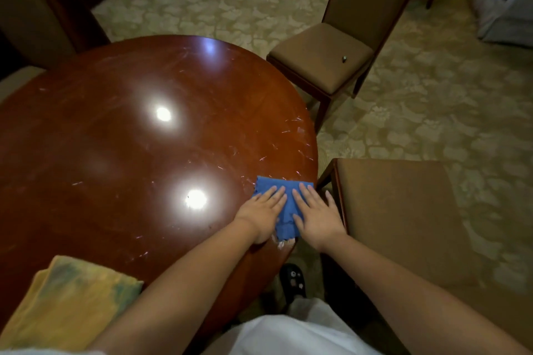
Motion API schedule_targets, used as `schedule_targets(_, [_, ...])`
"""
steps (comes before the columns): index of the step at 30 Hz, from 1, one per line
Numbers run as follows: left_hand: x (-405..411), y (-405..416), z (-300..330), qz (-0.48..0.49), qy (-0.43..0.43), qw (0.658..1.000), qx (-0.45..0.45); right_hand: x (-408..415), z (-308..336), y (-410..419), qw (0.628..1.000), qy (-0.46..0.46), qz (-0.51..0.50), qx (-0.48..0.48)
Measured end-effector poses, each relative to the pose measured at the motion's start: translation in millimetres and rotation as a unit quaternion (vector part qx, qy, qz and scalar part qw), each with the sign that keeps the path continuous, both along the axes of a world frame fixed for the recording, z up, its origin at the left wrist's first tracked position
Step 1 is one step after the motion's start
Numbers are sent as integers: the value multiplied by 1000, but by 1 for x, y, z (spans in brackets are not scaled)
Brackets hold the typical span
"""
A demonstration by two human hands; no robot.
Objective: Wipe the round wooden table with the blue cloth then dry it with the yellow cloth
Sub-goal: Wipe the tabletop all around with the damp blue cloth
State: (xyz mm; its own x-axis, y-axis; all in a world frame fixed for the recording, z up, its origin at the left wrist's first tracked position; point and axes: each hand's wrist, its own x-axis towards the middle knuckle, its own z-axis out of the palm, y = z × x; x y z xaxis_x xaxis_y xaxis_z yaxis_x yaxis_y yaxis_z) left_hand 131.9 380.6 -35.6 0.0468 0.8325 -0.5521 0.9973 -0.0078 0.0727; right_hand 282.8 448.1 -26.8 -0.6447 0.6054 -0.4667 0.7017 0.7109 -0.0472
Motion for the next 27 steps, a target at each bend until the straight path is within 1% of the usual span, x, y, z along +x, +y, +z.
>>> schedule_targets(3, [-2,24,3,56,-3,998,-3,-20,1,38,999,-16,43,-1])
schedule_targets(5, [1,26,4,83,-8,996,-3,-23,2,49,997,-25,74,-4])
schedule_targets(10, [19,0,3,63,22,998,-18,2,6,33,988,-33,154,7])
schedule_targets(13, [14,4,5,60,26,998,-25,-3,8,51,980,-40,197,16])
schedule_targets(18, [-6,34,3,99,34,994,-29,-42,8,83,976,-56,208,14])
schedule_targets(20, [-1,29,3,100,38,993,-38,-39,8,77,976,-54,212,11])
schedule_targets(24, [19,-7,8,100,23,995,-22,-9,9,54,962,-41,270,19])
schedule_targets(27, [15,-10,11,123,6,992,-12,-9,8,58,961,-23,275,21])
